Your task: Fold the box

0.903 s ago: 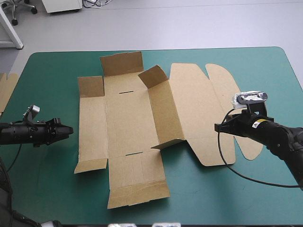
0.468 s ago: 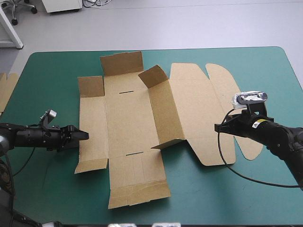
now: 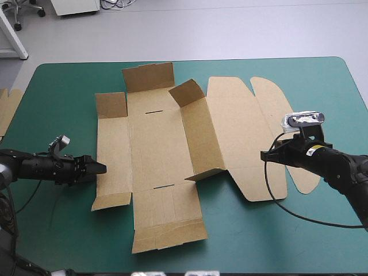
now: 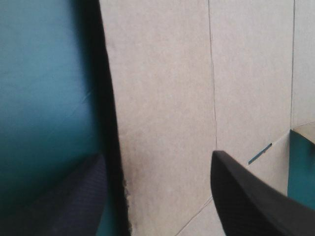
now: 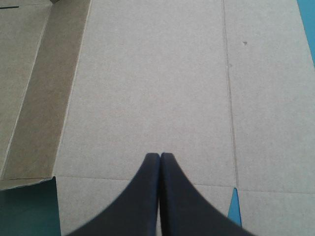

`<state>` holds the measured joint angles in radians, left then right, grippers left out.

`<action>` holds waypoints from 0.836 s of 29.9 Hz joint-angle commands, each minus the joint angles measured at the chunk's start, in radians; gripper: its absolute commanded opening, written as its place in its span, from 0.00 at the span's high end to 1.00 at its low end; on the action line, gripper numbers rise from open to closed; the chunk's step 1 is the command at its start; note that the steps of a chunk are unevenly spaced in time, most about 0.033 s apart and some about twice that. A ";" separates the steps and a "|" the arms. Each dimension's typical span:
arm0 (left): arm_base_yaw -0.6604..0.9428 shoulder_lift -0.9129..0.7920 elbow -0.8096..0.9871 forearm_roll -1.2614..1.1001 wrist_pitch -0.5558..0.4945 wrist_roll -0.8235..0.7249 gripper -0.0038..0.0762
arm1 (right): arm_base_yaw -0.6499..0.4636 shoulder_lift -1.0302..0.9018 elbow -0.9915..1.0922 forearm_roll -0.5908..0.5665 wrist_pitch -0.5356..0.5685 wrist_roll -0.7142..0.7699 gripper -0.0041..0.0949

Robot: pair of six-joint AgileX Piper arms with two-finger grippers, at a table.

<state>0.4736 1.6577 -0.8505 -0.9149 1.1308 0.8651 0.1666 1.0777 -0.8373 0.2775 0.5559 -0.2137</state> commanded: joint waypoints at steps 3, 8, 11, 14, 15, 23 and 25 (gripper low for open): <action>0.000 -0.012 0.001 -0.075 0.039 0.009 0.40 | -0.005 -0.021 -0.034 0.002 -0.053 -0.006 0.98; 0.000 -0.003 0.007 -0.159 0.081 0.053 0.40 | -0.005 -0.021 -0.034 0.002 -0.056 -0.006 0.98; -0.006 0.014 0.024 -0.200 0.107 0.084 0.40 | -0.005 -0.021 -0.034 0.002 -0.063 -0.006 0.98; -0.031 0.036 0.057 -0.208 0.104 0.106 0.40 | -0.005 -0.021 -0.034 0.002 -0.063 -0.006 0.98; -0.041 0.045 0.065 -0.216 0.106 0.114 0.40 | -0.005 -0.021 -0.034 0.002 -0.063 -0.006 0.98; -0.129 0.054 0.083 -0.232 0.105 0.160 0.42 | -0.005 -0.021 -0.034 0.002 -0.061 -0.006 0.98; -0.145 0.054 0.083 -0.227 0.095 0.160 0.44 | -0.005 -0.021 -0.034 0.002 -0.061 -0.006 0.98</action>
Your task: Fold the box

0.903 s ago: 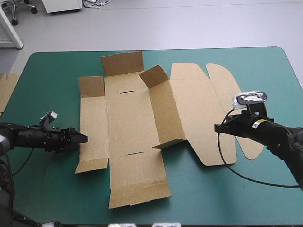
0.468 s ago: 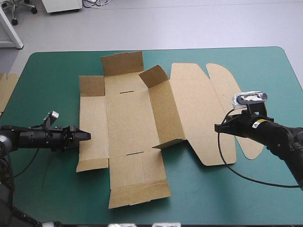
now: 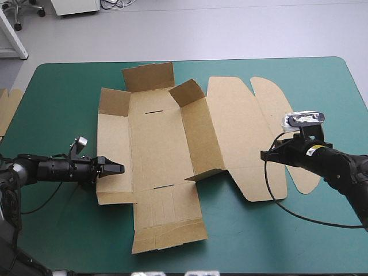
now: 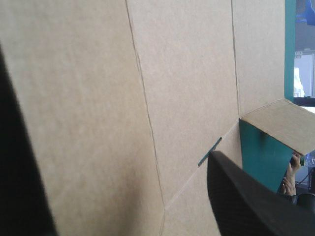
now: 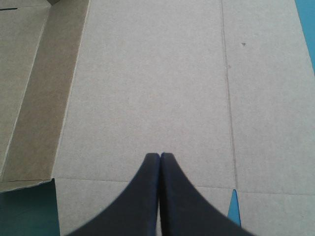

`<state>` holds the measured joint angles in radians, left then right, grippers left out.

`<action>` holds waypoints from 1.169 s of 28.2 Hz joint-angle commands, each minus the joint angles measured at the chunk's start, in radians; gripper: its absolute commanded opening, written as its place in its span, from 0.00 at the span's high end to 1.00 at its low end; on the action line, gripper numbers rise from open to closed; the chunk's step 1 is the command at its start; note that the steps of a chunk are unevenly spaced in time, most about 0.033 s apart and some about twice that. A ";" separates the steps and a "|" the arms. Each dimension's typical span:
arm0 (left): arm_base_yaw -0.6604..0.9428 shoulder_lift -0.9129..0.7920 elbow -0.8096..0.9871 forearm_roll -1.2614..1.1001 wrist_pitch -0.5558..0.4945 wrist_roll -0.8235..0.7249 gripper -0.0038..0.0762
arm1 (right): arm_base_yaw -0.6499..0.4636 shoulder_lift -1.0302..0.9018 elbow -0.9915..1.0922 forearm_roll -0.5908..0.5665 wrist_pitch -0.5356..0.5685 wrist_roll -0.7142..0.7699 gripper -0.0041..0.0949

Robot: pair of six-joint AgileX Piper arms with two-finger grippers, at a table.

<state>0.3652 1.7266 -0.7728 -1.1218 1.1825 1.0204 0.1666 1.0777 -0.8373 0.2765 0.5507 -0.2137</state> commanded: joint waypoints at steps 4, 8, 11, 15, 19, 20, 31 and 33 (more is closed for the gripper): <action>-0.054 -0.015 0.005 -0.011 0.020 0.006 0.46 | -0.005 -0.021 -0.034 0.003 -0.054 -0.006 0.98; -0.054 -0.015 0.005 -0.011 -0.005 0.006 0.48 | -0.005 -0.021 -0.034 0.003 -0.053 -0.006 0.98; -0.054 -0.015 0.005 -0.025 -0.011 0.012 0.52 | -0.005 -0.021 -0.034 0.003 -0.051 -0.006 0.98; -0.054 -0.015 0.005 -0.066 -0.011 0.046 0.61 | -0.005 -0.021 -0.034 0.007 -0.051 -0.006 0.98; -0.054 -0.015 0.005 -0.071 -0.012 0.090 0.89 | -0.005 -0.021 -0.034 0.007 -0.043 -0.006 0.98; -0.054 -0.015 0.005 -0.077 -0.012 0.105 0.97 | -0.005 -0.021 -0.034 0.007 -0.043 -0.006 0.98; -0.056 -0.070 -0.093 -0.026 -0.039 0.107 0.96 | -0.005 -0.021 -0.034 0.008 -0.039 -0.004 0.98; -0.056 -0.107 -0.179 0.051 -0.093 0.052 0.96 | -0.005 -0.021 -0.034 0.011 -0.031 -0.004 0.98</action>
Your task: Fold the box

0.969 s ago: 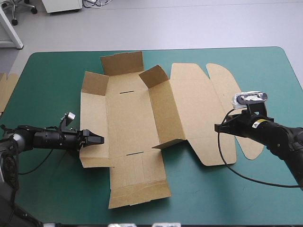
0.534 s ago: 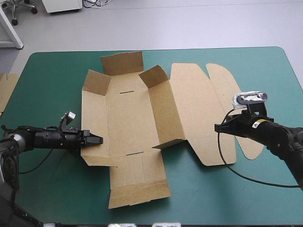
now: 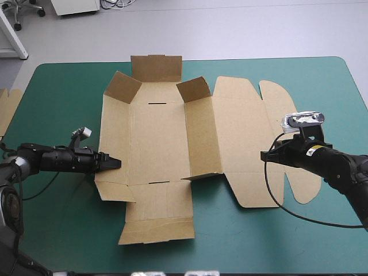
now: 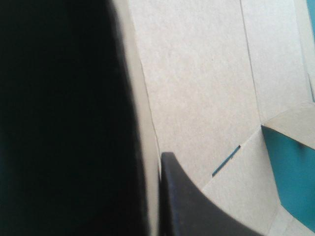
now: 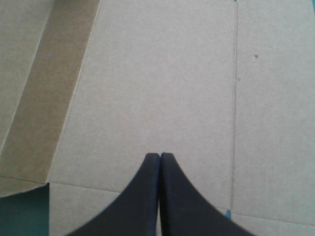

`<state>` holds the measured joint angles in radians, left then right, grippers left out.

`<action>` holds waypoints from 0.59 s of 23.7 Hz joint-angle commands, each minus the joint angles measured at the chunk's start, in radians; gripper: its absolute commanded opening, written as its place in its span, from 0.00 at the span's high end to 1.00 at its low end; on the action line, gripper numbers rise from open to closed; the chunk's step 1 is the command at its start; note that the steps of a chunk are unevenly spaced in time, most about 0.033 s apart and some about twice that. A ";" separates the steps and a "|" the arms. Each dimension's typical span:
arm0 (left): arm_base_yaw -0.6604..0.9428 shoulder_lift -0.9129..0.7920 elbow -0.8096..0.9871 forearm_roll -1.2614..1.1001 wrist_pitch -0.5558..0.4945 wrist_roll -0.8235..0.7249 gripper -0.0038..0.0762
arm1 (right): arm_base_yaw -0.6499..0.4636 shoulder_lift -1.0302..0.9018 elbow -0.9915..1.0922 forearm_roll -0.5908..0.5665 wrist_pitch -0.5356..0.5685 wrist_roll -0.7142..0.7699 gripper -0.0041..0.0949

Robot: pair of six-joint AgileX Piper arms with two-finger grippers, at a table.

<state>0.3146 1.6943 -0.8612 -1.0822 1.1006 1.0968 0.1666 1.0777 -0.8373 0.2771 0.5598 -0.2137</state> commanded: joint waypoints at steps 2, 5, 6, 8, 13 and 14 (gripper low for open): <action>-0.006 -0.096 -0.203 0.126 -0.033 -0.113 0.96 | -0.005 -0.021 -0.034 0.010 -0.040 -0.002 0.98; -0.006 -0.103 -0.394 0.178 -0.008 -0.162 0.96 | -0.005 -0.008 -0.034 0.013 -0.040 -0.002 0.98; -0.006 -0.103 -0.426 0.193 -0.007 -0.178 0.96 | -0.005 -0.004 -0.034 0.013 -0.040 -0.002 0.98; -0.016 -0.103 -0.508 0.246 0.002 -0.198 0.96 | -0.005 0.007 -0.034 0.014 -0.040 -0.002 0.98; -0.145 -0.072 -0.629 0.440 0.000 -0.238 0.96 | -0.005 0.028 -0.034 0.014 -0.042 -0.002 0.98; -0.175 -0.059 -0.644 0.495 -0.002 -0.264 0.96 | -0.005 0.030 -0.034 0.014 -0.040 -0.002 0.98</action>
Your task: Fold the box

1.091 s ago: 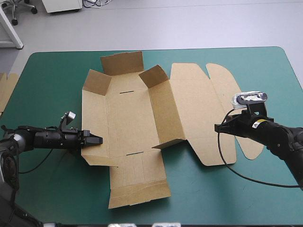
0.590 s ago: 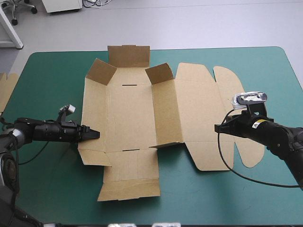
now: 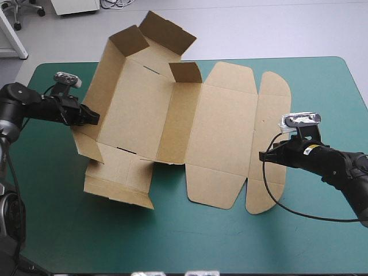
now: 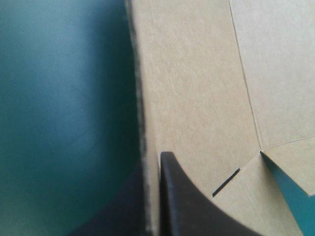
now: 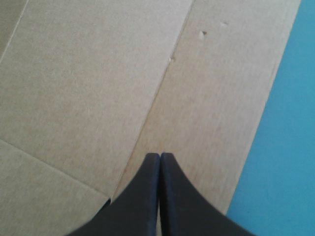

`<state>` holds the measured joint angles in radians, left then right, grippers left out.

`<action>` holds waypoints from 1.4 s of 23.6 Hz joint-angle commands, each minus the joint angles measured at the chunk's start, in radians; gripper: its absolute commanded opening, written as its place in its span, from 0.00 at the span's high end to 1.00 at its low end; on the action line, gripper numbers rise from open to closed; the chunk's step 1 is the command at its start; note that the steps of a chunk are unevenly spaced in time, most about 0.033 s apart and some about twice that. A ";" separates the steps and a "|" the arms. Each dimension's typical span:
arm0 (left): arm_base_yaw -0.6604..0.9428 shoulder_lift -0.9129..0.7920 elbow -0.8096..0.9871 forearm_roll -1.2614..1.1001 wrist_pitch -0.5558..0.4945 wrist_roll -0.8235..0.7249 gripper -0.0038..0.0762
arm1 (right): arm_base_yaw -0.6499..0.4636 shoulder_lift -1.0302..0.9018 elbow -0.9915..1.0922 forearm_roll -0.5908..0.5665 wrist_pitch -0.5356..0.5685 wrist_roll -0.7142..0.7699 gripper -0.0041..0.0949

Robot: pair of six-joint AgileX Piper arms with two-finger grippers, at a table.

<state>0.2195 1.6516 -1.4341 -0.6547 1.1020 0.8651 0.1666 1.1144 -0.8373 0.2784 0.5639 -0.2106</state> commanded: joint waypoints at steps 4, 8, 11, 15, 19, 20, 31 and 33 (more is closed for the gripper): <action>-0.205 0.057 -0.113 0.244 -0.001 -0.110 0.96 | -0.005 -0.003 -0.034 0.003 -0.037 -0.005 0.98; -0.270 0.090 -0.113 0.272 -0.013 -0.107 0.96 | -0.005 -0.003 -0.034 -0.005 -0.029 -0.005 0.98; -0.295 0.088 -0.132 0.347 -0.020 -0.120 0.96 | -0.005 0.002 -0.034 -0.011 -0.029 -0.005 0.98; -0.300 0.088 -0.213 0.410 -0.005 -0.136 0.96 | -0.005 0.002 -0.034 -0.024 -0.034 0.007 0.98; -0.313 0.088 -0.250 0.438 0.007 -0.132 0.96 | -0.005 0.002 -0.034 -0.026 -0.034 0.010 0.98; -0.327 0.085 -0.258 0.440 0.010 -0.133 0.97 | -0.005 0.002 -0.034 -0.029 -0.034 0.010 0.98; -0.725 -0.068 -0.243 0.840 -0.054 -0.317 0.97 | -0.003 0.002 -0.034 -0.021 -0.036 0.011 0.98; -0.755 -0.100 -0.209 0.883 -0.075 -0.327 0.97 | -0.003 0.002 -0.034 -0.014 -0.034 0.011 0.98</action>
<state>-0.4977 1.6416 -1.6463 0.1647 1.0967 0.5635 0.1666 1.1289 -0.8373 0.2475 0.5780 -0.1983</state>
